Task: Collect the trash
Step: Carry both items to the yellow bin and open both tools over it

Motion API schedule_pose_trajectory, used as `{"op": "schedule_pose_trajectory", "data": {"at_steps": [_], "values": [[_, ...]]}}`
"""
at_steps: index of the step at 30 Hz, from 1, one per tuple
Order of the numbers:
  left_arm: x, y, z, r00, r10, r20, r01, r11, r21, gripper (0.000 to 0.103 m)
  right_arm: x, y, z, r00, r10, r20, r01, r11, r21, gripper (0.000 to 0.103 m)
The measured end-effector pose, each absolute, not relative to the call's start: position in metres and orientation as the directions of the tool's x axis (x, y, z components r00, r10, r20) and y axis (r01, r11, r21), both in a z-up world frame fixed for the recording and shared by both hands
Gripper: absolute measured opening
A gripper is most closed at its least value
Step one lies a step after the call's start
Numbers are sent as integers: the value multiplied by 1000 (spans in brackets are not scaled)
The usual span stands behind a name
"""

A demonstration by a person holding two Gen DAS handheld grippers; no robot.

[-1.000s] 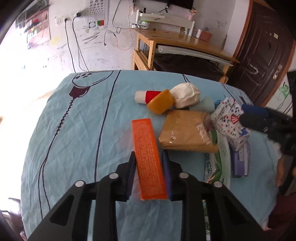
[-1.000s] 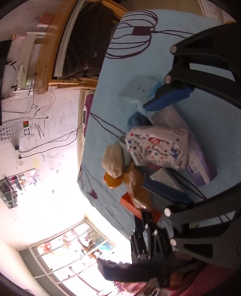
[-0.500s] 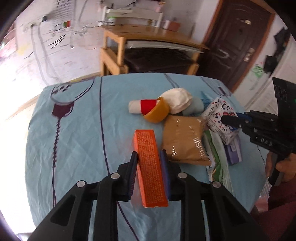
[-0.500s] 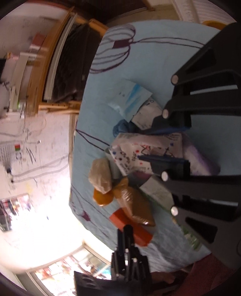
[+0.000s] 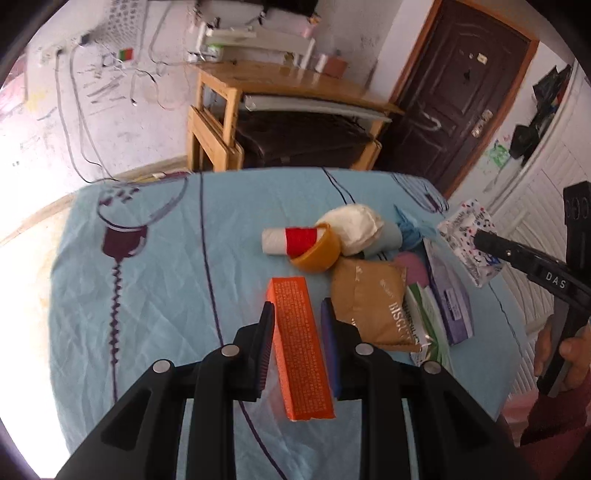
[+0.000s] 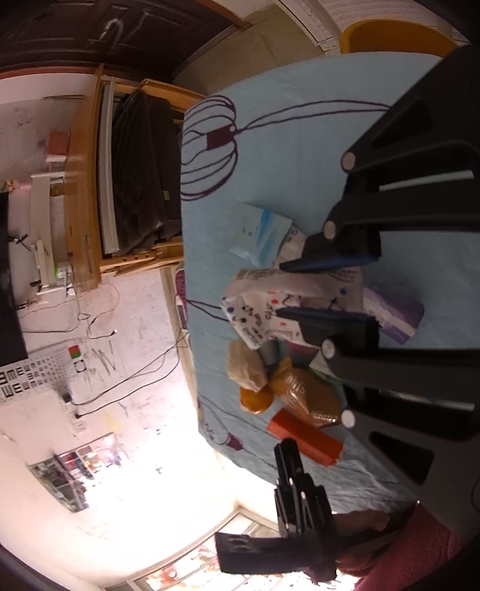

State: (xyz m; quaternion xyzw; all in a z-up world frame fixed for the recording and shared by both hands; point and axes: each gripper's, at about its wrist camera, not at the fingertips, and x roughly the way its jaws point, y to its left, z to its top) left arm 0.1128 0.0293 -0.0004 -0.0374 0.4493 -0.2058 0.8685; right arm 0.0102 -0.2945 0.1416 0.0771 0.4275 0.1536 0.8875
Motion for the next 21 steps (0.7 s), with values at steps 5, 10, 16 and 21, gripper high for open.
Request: {"op": "schedule_pose_trajectory", "data": {"at_steps": [5, 10, 16, 21], "values": [[104, 21, 9, 538, -311, -783, 294, 940, -172, 21, 7, -317, 150, 608, 378, -698, -233, 925, 299, 18], [109, 4, 2, 514, -220, -829, 252, 963, -100, 21, 3, -328, 149, 618, 413, -668, -264, 910, 319, 18], [117, -9, -13, 484, -121, -867, 208, 978, -20, 21, -1, -358, 141, 631, 437, -641, -252, 897, 363, 18], [123, -16, -23, 478, -68, -876, 169, 986, 15, 18, -3, -387, 135, 649, 425, -631, -211, 897, 387, 18]]}}
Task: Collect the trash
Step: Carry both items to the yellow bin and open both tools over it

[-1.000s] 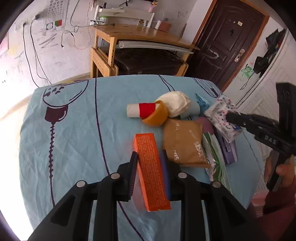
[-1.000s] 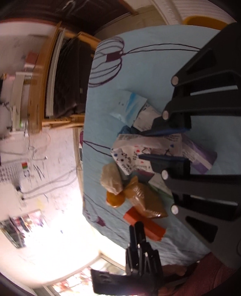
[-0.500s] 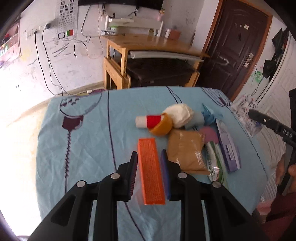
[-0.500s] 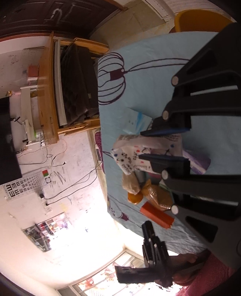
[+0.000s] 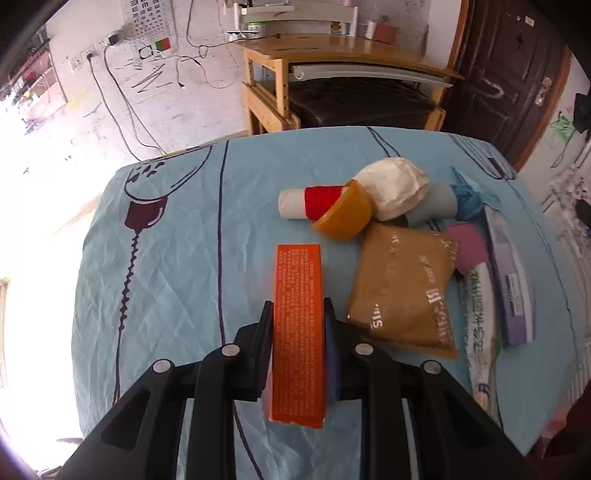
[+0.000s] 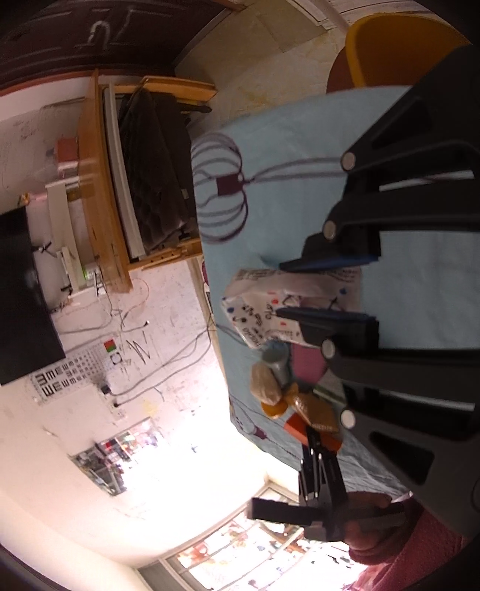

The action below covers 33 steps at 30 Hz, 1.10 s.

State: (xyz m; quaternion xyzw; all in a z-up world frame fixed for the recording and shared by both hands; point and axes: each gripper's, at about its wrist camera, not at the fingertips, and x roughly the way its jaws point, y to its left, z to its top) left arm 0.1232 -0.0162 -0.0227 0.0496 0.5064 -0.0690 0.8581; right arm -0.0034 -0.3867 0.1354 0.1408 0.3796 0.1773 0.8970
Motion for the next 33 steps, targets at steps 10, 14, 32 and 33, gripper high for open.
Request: {"op": "schedule_pose_trajectory", "data": {"at_steps": [10, 14, 32, 33], "values": [[123, -17, 20, 555, -68, -829, 141, 990, 13, 18, -17, -451, 127, 707, 353, -613, -82, 902, 424, 18], [121, -45, 52, 591, -145, -794, 219, 976, -16, 18, -28, -475, 126, 733, 302, -609, -23, 906, 423, 18], [77, -300, 82, 372, -545, -751, 723, 678, -133, 18, -95, -567, 121, 781, 81, -619, 216, 896, 389, 18], [74, -315, 78, 351, -548, -759, 736, 663, -138, 18, -98, -572, 120, 781, 70, -621, 229, 893, 388, 18]]}}
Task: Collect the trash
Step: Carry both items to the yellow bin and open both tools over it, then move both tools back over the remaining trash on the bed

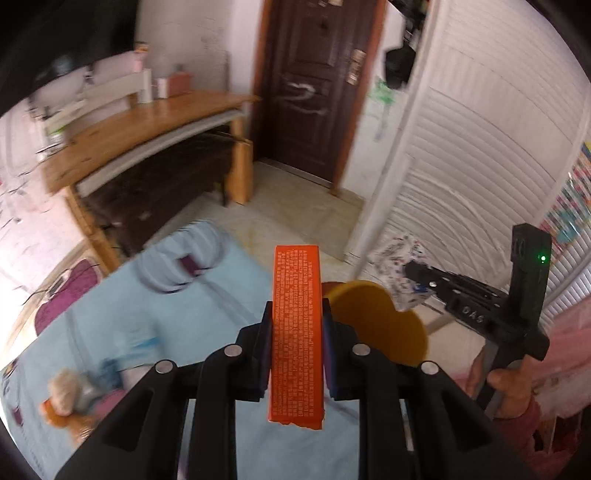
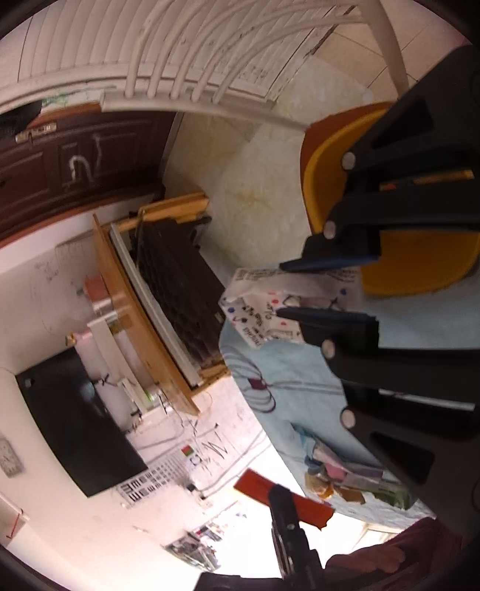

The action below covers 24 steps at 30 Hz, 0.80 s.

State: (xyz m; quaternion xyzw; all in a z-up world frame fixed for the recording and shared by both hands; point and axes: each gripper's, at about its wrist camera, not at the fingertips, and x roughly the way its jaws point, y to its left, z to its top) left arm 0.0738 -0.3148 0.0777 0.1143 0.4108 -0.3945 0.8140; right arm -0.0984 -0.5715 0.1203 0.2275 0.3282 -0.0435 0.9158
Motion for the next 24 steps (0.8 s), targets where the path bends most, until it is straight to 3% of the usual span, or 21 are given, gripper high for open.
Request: {"op": "schedule_pose_trajectory", "data": {"at_steps": [5, 12, 16, 19, 21, 24], "values": [[65, -373, 48, 240, -541, -806, 773, 609, -178, 18, -113, -593, 109, 768, 31, -640, 288, 875, 388, 18], [66, -420, 6, 31, -546, -837, 772, 545, -327, 18, -122, -606, 80, 715, 25, -698, 346, 856, 385, 18], [62, -432, -3, 25, -541, -841, 769, 547, -330, 20, -121, -608, 69, 697, 35, -717, 358, 849, 389, 19], [68, -435, -5, 25, -535, -844, 763, 556, -330, 21, -120, -607, 66, 696, 40, -717, 358, 846, 394, 27], [72, -432, -4, 36, -532, -846, 757, 567, -325, 22, -120, -606, 66, 697, 42, -715, 356, 847, 396, 45], [75, -421, -1, 48, -538, -842, 735, 590, -335, 24, -117, -605, 69, 702, 42, -710, 352, 847, 399, 50]]}}
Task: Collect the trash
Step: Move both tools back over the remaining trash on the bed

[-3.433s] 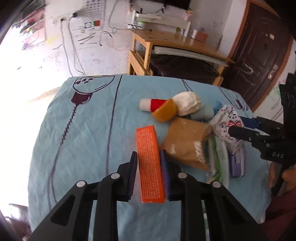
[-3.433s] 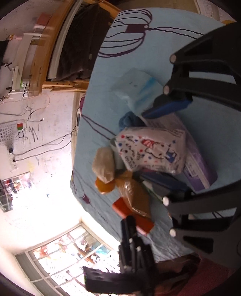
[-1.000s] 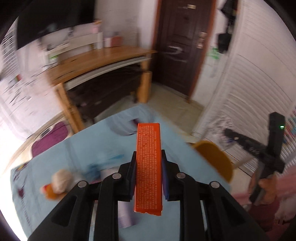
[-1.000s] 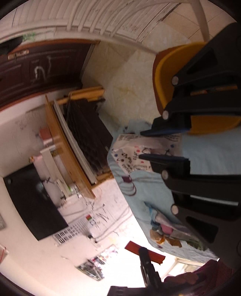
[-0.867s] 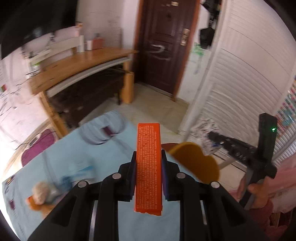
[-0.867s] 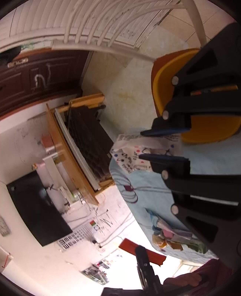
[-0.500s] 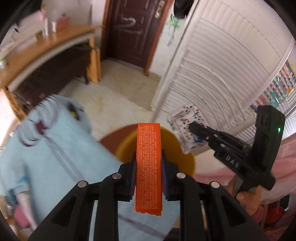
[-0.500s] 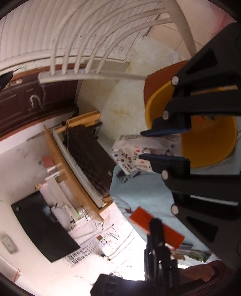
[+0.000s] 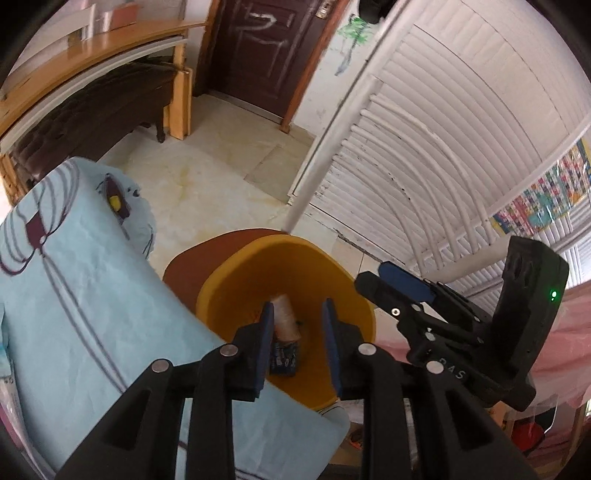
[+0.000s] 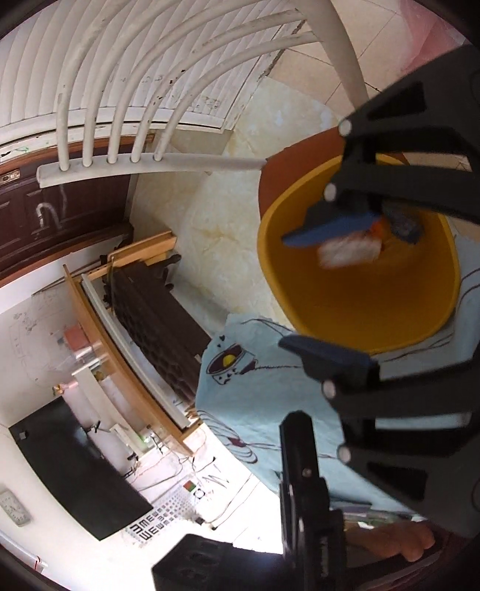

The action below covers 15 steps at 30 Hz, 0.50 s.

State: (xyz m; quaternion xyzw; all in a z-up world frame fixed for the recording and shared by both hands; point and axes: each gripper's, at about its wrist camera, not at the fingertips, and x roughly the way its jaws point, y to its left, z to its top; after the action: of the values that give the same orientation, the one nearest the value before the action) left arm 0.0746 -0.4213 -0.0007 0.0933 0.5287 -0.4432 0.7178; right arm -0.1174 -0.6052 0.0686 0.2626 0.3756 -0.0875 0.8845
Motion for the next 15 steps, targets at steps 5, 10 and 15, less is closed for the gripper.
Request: {"op": "schedule_pose_trajectory", "data": {"at_steps": [5, 10, 15], "values": [[85, -390, 12, 100, -562, -821, 689, 635, -351, 63, -110, -594, 80, 710, 51, -702, 329, 858, 395, 51], [98, -346, 29, 182, -581, -793, 629, 688, -360, 80, -95, -573, 95, 721, 68, -690, 289, 875, 388, 60], [112, -290, 47, 267, -575, -774, 572, 741, -353, 81, -67, -536, 111, 719, 108, -686, 213, 906, 366, 60]]}}
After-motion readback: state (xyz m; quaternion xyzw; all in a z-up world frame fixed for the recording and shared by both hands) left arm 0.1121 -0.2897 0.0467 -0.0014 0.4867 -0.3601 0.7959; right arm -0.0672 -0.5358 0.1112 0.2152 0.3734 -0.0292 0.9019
